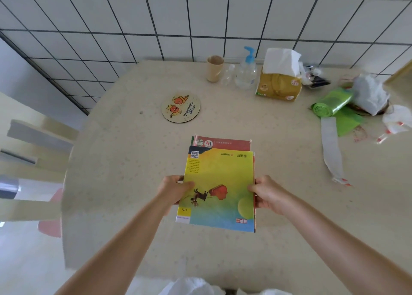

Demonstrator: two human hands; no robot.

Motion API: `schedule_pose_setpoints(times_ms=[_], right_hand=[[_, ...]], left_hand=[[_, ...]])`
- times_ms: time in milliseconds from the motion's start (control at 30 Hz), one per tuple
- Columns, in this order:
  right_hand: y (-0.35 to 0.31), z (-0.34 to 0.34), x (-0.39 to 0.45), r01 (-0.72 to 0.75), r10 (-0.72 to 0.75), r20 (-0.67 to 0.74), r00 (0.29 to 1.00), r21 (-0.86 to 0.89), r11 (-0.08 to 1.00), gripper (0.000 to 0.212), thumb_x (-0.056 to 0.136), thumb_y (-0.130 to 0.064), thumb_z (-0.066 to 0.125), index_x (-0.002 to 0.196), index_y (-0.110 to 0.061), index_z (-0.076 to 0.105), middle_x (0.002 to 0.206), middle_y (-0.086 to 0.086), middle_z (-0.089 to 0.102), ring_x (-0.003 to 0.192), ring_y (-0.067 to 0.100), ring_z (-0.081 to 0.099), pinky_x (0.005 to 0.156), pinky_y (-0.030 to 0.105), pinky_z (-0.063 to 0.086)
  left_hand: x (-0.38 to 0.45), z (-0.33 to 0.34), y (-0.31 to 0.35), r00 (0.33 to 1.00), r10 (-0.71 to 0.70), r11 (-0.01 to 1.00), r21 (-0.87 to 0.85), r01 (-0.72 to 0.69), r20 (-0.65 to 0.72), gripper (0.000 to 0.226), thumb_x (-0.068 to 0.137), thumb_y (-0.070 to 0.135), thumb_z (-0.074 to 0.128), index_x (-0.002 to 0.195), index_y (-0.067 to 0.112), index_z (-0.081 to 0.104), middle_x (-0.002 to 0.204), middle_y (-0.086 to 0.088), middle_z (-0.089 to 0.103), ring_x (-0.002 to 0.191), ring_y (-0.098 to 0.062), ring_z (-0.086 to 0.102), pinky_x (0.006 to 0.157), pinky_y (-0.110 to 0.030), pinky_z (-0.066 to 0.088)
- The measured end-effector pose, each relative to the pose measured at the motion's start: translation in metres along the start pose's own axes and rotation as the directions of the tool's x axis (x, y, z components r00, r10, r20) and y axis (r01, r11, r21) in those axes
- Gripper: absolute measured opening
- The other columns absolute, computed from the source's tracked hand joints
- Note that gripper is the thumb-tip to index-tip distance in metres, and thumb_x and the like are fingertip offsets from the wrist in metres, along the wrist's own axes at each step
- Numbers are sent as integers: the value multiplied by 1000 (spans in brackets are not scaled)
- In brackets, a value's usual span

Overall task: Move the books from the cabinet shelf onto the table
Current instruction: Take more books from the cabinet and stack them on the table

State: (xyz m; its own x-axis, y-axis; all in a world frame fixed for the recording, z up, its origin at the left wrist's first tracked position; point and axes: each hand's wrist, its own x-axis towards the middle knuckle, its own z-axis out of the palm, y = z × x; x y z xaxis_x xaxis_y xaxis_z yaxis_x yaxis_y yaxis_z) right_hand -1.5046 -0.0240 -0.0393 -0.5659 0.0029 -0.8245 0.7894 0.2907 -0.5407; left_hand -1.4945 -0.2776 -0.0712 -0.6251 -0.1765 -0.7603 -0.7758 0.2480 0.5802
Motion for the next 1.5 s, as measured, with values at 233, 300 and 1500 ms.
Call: schedule_pose_setpoints(times_ms=[233,300,1500], right_hand=[[15,14,-12,84,-90,-76,993,-87,993,15,93,-9,47,95,-22,54,99,8,67,90,26,67,77,45,60],[21,17,-20,163,-181,-109,977,-155,974,29,88,-11,47,113,-26,50,106,5,65,97,25,66,82,47,58],[385,117,-292,158,-191,-882,431,-134,978,25,91,-8,57,115,-10,64,109,4,72,104,25,66,92,36,50]], left_hand=[[-8,-3,-3,995,29,999,46,-24,-100,59,72,45,68,124,19,61,106,-4,72,97,-24,69,89,-46,56],[-13,-5,-4,991,37,999,21,-35,-132,69,74,53,64,135,24,51,115,-3,68,103,-25,65,94,-47,52],[-254,158,-158,286,415,23,304,-952,864,14,89,21,62,102,23,69,82,8,73,80,-13,68,78,-32,54]])
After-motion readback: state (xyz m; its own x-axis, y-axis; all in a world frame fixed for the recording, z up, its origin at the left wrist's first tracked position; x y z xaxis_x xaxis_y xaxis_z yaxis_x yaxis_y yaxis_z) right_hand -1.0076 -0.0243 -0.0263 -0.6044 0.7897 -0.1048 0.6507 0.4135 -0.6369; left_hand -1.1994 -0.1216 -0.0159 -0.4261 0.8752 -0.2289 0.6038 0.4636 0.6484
